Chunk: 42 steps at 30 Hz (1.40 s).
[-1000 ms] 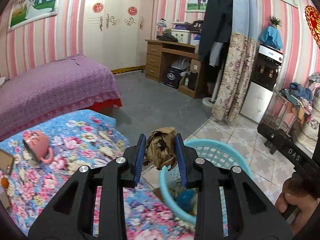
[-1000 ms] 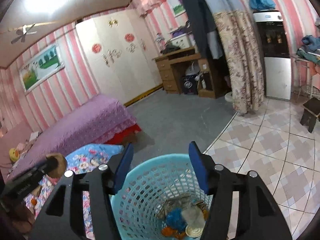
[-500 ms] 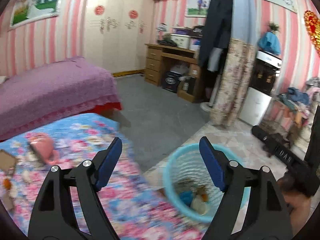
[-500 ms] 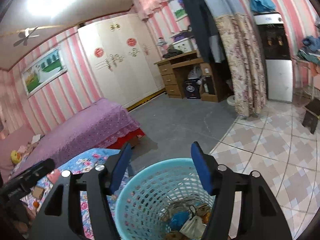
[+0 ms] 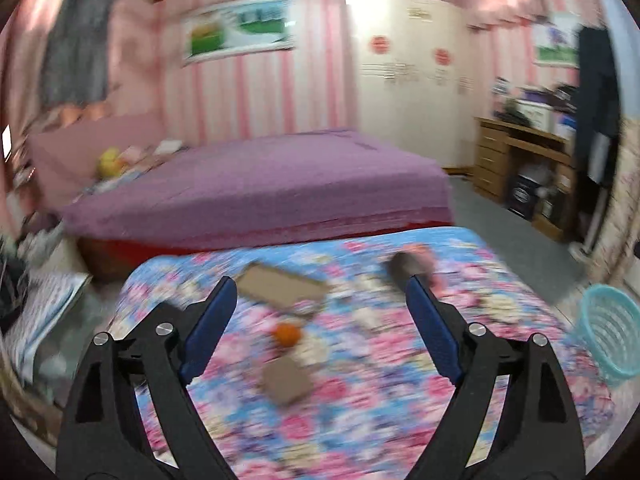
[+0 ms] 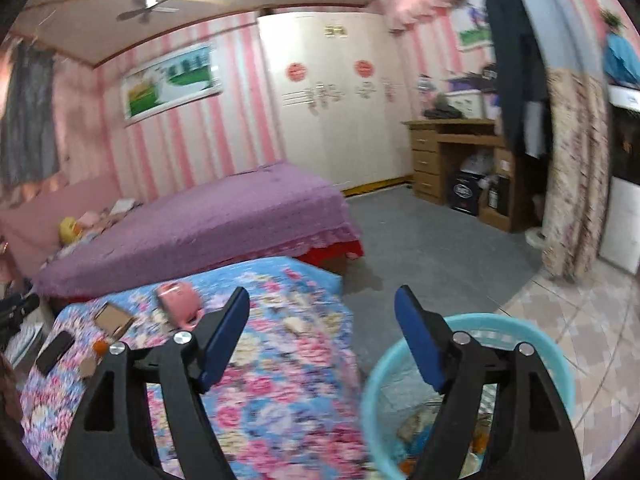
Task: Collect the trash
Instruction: 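Move both open tools back over the cardboard piece on the bed, then grasp the brown cardboard piece with the left tool and lift it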
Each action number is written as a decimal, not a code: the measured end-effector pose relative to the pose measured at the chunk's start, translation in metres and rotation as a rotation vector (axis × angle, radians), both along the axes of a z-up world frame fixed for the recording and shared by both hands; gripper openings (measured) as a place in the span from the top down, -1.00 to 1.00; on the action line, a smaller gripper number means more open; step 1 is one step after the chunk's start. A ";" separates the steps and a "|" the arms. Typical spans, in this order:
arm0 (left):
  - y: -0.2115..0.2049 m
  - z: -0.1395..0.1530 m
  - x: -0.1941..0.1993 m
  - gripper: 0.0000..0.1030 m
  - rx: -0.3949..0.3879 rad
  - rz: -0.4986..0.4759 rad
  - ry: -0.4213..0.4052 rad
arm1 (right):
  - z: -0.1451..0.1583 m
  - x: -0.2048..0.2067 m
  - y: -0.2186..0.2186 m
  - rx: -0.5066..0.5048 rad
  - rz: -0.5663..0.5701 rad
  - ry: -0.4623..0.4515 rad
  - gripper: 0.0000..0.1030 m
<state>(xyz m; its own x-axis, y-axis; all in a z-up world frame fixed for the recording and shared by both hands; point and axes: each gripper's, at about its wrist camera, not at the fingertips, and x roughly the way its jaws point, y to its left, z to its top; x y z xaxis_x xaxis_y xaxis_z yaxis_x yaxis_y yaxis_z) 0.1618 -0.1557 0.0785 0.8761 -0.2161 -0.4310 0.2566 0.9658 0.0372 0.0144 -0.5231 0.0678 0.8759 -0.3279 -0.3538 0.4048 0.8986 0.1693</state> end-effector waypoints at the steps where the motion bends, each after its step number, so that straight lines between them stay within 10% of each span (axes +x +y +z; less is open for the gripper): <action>1: 0.014 -0.006 0.004 -0.63 -0.003 0.026 0.004 | 0.000 0.006 0.011 -0.015 0.015 0.003 -0.50; 12: 0.097 -0.074 0.055 -0.63 -0.051 0.176 0.144 | -0.006 0.066 0.101 -0.116 0.169 -0.012 -0.62; 33: 0.077 -0.102 0.059 -0.67 -0.159 0.033 0.261 | -0.044 0.140 0.185 -0.086 0.318 0.065 -0.62; 42: 0.031 -0.133 0.083 -0.70 -0.056 -0.024 0.378 | -0.051 0.147 0.189 -0.098 0.327 0.111 -0.62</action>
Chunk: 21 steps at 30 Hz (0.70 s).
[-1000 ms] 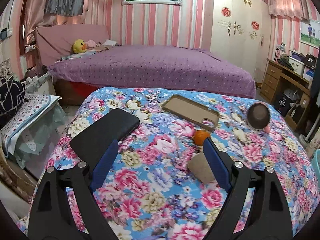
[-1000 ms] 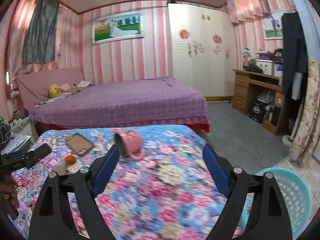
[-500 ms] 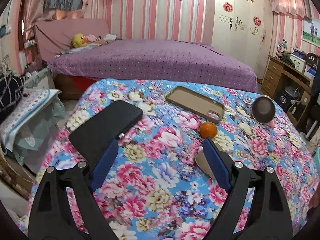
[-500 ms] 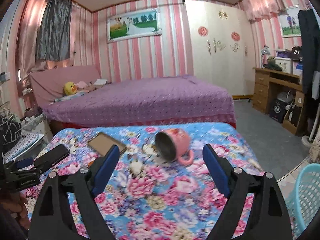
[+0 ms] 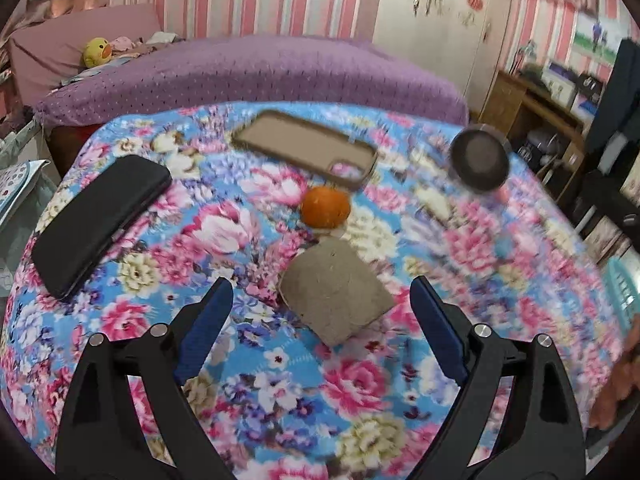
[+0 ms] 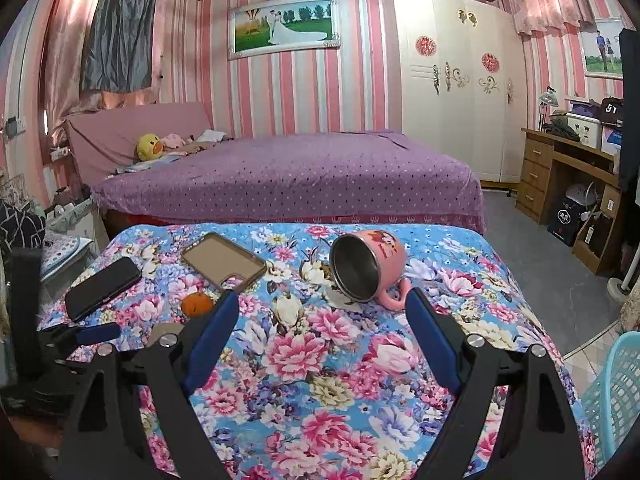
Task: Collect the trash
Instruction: 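Grasp the brown cardboard piece with the left tool and lift it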
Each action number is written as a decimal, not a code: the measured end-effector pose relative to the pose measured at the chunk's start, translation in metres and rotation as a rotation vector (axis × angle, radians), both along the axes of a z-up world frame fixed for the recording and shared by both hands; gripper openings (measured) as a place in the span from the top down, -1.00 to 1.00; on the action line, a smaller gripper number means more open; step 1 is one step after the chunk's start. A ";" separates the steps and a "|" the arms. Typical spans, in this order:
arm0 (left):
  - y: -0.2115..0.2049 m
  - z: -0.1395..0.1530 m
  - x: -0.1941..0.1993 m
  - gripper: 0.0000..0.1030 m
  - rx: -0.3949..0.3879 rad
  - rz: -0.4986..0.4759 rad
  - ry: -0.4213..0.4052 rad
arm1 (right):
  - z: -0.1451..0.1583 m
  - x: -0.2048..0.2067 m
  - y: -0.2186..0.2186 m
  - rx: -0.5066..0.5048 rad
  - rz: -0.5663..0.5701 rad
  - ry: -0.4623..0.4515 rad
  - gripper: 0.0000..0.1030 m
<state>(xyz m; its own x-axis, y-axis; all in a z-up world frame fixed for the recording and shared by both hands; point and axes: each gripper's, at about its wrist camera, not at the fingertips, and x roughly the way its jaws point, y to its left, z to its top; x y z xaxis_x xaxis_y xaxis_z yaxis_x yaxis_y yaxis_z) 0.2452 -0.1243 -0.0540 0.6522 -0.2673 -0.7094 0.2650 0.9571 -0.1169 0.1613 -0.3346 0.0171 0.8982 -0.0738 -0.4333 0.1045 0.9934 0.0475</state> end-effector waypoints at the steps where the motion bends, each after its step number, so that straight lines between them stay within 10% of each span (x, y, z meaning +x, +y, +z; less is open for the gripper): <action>1: 0.000 -0.004 0.004 -0.70 -0.004 0.006 0.018 | 0.000 0.000 0.000 0.002 0.001 0.003 -0.62; 13: 0.003 -0.004 0.003 0.15 -0.050 -0.062 0.031 | -0.005 0.004 0.023 -0.020 0.058 0.039 -0.62; 21: 0.074 0.029 0.006 0.18 -0.057 0.094 -0.084 | -0.003 0.024 0.041 0.076 0.140 0.070 -0.62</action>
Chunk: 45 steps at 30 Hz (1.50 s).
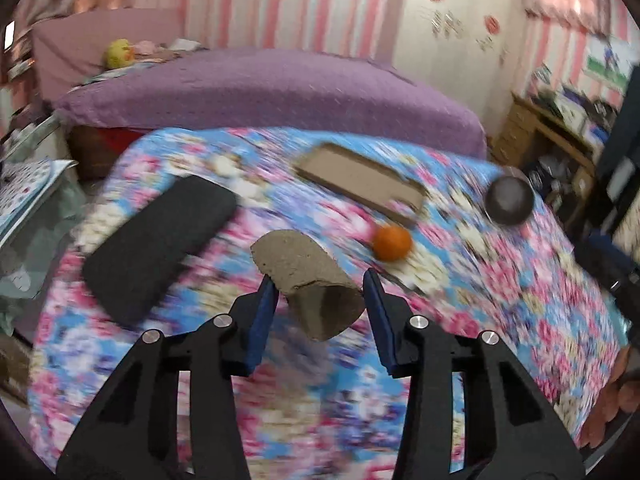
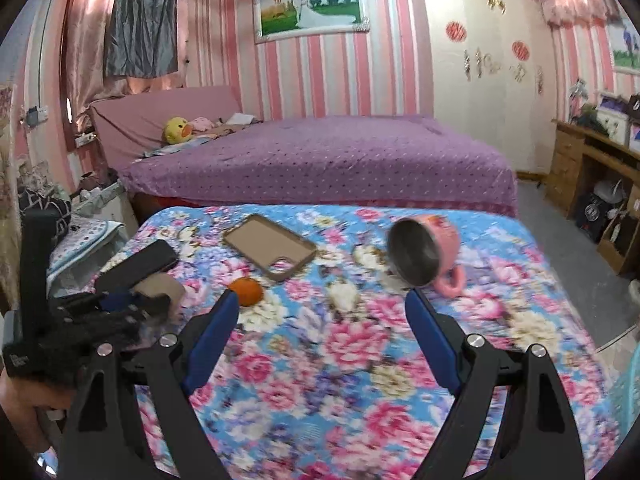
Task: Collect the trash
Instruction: 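Grasp the brown cardboard piece with the left tool and lift it, then grasp the orange with the right tool while the left tool holds the cardboard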
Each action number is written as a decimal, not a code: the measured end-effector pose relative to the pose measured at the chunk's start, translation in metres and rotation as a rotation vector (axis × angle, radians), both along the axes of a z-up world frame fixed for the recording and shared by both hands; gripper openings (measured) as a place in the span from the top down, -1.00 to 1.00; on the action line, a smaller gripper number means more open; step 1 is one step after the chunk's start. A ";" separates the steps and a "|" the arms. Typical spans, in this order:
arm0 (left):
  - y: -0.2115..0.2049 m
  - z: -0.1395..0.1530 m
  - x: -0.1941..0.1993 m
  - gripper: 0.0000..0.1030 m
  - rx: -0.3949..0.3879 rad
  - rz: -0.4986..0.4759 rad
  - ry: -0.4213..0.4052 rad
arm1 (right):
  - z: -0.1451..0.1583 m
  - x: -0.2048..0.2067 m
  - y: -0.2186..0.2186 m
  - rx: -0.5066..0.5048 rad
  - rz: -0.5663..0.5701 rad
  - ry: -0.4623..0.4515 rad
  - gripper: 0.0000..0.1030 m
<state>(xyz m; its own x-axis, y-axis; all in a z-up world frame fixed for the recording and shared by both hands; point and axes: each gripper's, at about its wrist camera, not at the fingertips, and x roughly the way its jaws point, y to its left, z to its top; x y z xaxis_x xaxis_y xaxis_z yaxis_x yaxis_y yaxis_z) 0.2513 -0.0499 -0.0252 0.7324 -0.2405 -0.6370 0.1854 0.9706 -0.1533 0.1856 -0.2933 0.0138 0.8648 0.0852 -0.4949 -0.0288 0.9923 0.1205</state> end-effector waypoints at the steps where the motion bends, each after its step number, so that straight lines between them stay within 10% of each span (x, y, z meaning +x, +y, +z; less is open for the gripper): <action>1: 0.007 0.004 0.000 0.18 0.000 0.019 -0.014 | -0.002 0.010 0.006 0.020 0.022 0.014 -0.62; 10: 0.057 0.019 0.001 0.18 -0.039 0.135 -0.051 | -0.046 0.095 0.073 -0.047 0.086 0.196 -0.58; 19: 0.068 0.015 0.005 0.18 -0.054 0.143 -0.038 | -0.080 0.126 0.088 -0.017 0.128 0.327 0.41; 45: 0.001 0.032 -0.045 0.17 -0.060 0.013 -0.085 | 0.029 -0.052 -0.040 0.086 0.122 -0.013 0.80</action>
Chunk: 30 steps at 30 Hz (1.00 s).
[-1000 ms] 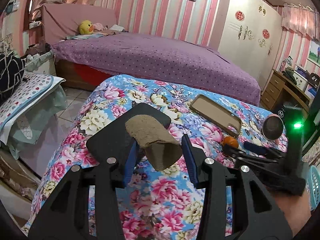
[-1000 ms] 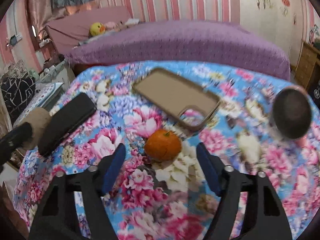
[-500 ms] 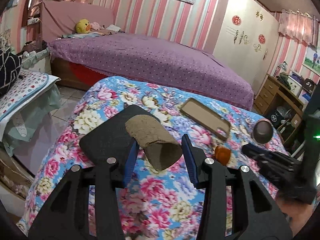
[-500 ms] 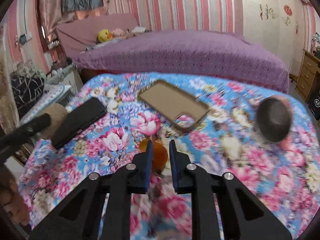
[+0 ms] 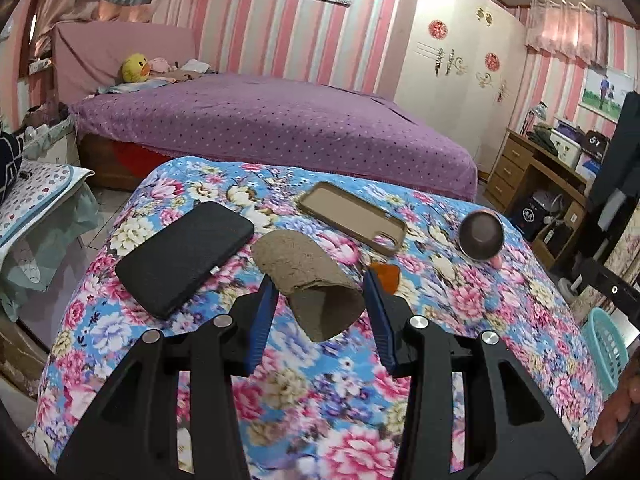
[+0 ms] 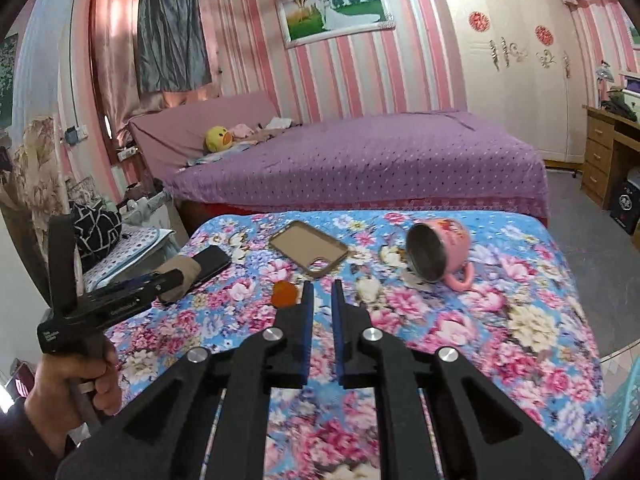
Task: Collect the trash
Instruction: 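Grasp the orange with the right tool while the left tool holds the cardboard, then carry the cardboard and orange over the light-blue basket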
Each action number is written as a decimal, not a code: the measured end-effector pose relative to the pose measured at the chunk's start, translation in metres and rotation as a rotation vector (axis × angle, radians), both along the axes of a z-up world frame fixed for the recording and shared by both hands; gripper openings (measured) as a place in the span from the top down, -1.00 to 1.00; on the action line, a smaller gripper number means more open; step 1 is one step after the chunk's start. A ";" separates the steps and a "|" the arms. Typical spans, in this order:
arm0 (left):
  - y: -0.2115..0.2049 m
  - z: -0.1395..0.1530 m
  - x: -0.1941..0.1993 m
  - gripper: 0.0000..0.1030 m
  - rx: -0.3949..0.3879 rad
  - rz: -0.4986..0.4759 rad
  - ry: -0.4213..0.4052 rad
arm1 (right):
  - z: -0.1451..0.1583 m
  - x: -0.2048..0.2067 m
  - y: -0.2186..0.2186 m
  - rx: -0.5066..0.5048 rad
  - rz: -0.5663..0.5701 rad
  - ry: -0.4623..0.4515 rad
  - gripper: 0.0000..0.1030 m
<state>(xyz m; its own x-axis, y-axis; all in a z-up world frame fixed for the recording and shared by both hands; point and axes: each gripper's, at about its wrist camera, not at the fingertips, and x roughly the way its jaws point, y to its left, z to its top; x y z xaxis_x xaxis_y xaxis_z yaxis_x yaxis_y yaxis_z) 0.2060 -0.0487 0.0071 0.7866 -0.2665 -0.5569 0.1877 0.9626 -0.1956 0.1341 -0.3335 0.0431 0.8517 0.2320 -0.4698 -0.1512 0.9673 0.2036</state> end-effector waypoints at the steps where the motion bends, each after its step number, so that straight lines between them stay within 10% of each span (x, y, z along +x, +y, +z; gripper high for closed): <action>1: 0.001 0.000 -0.001 0.17 -0.010 0.009 0.003 | -0.004 0.006 0.001 0.009 0.031 0.024 0.76; 3: 0.006 -0.001 -0.001 0.17 -0.041 0.029 0.012 | -0.008 0.021 0.011 -0.027 0.022 0.027 0.26; 4: 0.007 0.000 0.000 0.17 -0.038 0.036 0.011 | -0.012 0.030 0.016 -0.023 0.023 0.023 -0.47; 5: 0.009 0.000 0.001 0.17 -0.035 0.043 0.008 | -0.016 0.035 0.021 -0.011 0.031 0.024 -0.59; 15: 0.054 -0.004 0.020 0.18 -0.046 0.124 0.022 | -0.090 0.150 0.102 -0.069 0.118 0.230 -0.31; 18: 0.059 -0.005 0.022 0.17 -0.036 0.129 0.022 | -0.108 0.167 0.114 -0.092 0.139 0.318 0.41; 30: 0.015 0.006 0.006 0.17 -0.058 0.016 -0.006 | -0.030 0.050 0.026 -0.034 0.042 0.113 0.66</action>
